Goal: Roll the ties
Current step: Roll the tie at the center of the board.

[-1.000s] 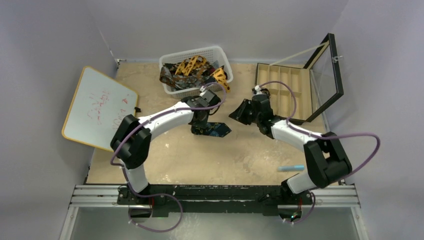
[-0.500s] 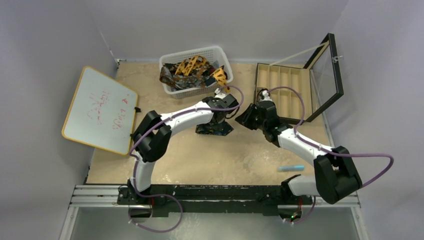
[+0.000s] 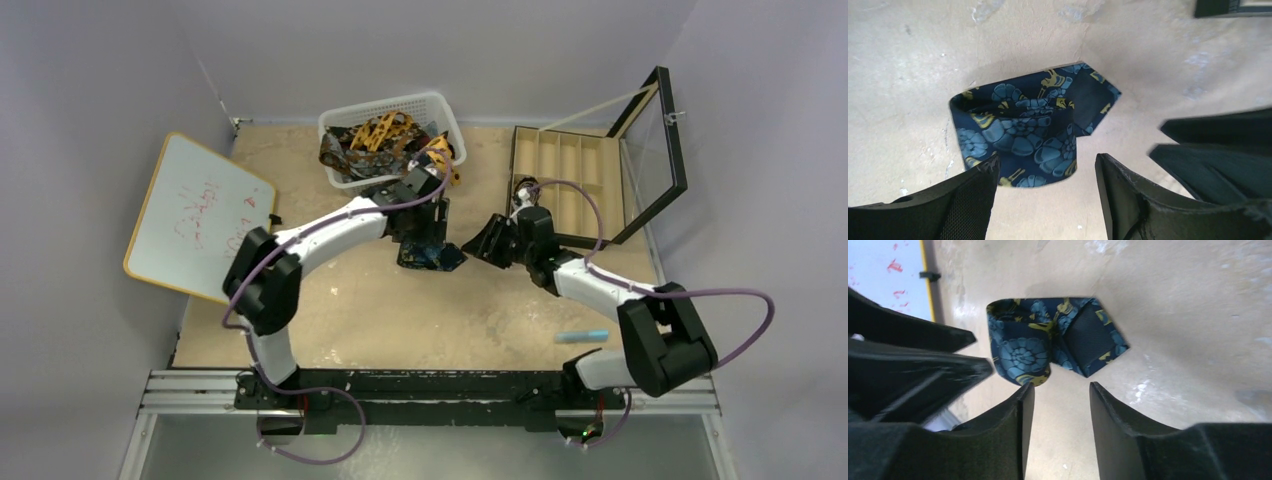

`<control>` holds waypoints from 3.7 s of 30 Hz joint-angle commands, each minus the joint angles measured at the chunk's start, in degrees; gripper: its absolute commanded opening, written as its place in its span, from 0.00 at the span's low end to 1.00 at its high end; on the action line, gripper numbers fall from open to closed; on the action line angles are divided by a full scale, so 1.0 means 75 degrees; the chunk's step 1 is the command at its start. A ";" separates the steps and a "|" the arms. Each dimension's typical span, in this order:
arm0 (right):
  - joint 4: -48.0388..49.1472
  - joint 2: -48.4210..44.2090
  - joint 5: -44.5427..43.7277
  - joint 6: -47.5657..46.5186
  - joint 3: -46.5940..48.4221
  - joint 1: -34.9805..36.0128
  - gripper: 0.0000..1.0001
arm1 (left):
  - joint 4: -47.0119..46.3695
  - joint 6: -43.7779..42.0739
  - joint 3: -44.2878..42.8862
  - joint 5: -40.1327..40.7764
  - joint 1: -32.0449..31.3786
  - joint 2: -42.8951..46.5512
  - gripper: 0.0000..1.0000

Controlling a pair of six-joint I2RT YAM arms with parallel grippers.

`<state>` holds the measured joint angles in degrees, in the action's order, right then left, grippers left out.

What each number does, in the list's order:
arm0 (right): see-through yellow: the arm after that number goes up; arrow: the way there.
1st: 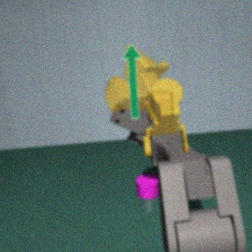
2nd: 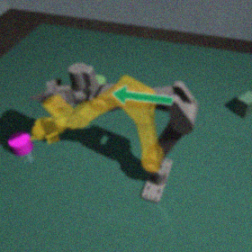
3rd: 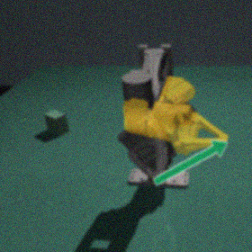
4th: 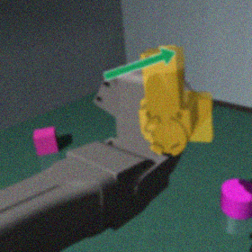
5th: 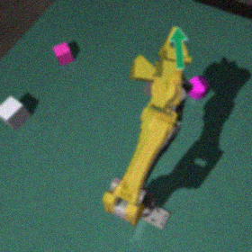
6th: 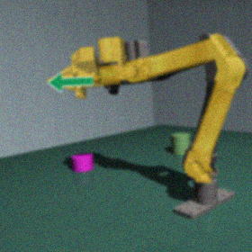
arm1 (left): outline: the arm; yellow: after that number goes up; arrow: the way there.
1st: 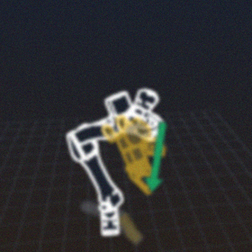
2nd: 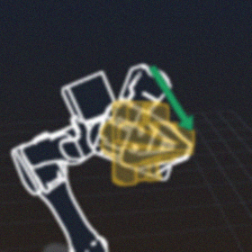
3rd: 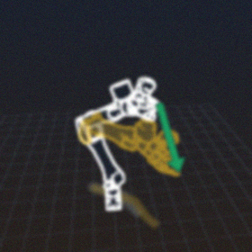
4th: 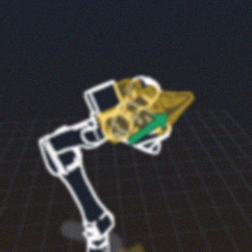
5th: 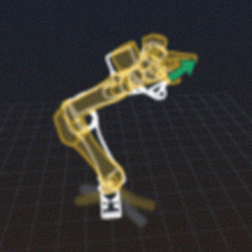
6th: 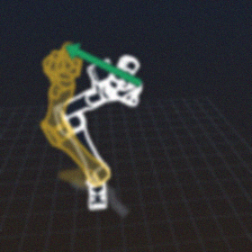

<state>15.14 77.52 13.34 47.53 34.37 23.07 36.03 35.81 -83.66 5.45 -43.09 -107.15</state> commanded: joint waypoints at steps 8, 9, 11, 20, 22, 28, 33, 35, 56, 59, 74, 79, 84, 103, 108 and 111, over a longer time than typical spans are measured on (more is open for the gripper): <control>0.1668 0.1364 0.2032 -0.0302 0.0746 0.0033 0.63 | -0.1460 -0.0037 0.2031 -0.1411 0.1177 0.3228 0.72; 0.1661 0.1463 0.2065 -0.0340 0.0840 0.0065 0.64 | -0.1478 -0.0059 0.2256 -0.1548 0.1370 0.3332 0.72; 0.1653 0.1683 0.2166 -0.0410 0.1012 0.0152 0.66 | -0.1656 -0.0109 0.2719 -0.2007 0.1785 0.3543 0.72; 0.1600 0.2643 0.2184 -0.0469 0.1511 0.0404 0.52 | -0.2938 -0.0228 0.4154 -0.4018 0.3191 0.3813 0.72; 0.1549 0.2740 0.2193 -0.0574 0.1543 0.0412 0.48 | -0.3135 -0.0265 0.4252 -0.4301 0.3294 0.3703 0.73; 0.1087 0.2965 0.2094 -0.0810 0.1670 0.0405 0.38 | -0.3775 -0.0333 0.4475 -0.4982 0.3434 0.3182 0.72; 0.1107 0.3210 0.2075 -0.0847 0.1670 0.0404 0.33 | -0.4464 -0.0322 0.4667 -0.5366 0.3449 0.2774 0.72; 0.1040 0.3317 0.2050 -0.0887 0.1699 0.0395 0.32 | -0.4681 -0.0333 0.4679 -0.5463 0.3449 0.2559 0.72; 0.1095 0.4103 0.2279 -0.1039 0.1944 0.0290 0.28 | -0.6726 -0.0641 0.4546 -0.7240 0.3454 0.0765 0.73; 0.1159 0.4181 0.2367 -0.1016 0.1945 0.0296 0.28 | -0.7054 -0.0498 0.4614 -0.7517 0.3449 0.0599 0.72; 0.1123 0.4220 0.2361 -0.0982 0.2027 0.0287 0.27 | -0.7729 0.0025 0.4346 -0.7589 0.3417 -0.0017 0.70; 0.1164 0.4253 0.2369 -0.0976 0.2018 0.0293 0.27 | -0.7816 0.0158 0.4448 -0.7193 0.3161 0.0019 0.69; 0.1265 0.4315 0.2464 -0.0953 0.1972 0.0287 0.27 | -0.7969 0.0339 0.4447 -0.6608 0.2808 0.0082 0.59; 0.1145 0.3317 0.2581 -0.1137 0.1647 -0.0076 0.45 | -0.6543 -0.0872 0.4101 -0.4070 0.1659 0.1098 0.21; 0.1243 0.2627 0.2686 -0.1417 0.1390 -0.0475 0.62 | -0.6348 -0.1165 0.4134 -0.4003 0.1661 0.1414 0.20; 0.1209 0.2599 0.2790 -0.1675 0.1441 -0.0498 0.67 | -0.6002 -0.1247 0.3871 -0.4024 0.1658 0.1127 0.22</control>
<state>23.90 98.80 32.75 38.50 44.93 19.70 -11.09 29.30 -51.33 -25.30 -30.57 -98.72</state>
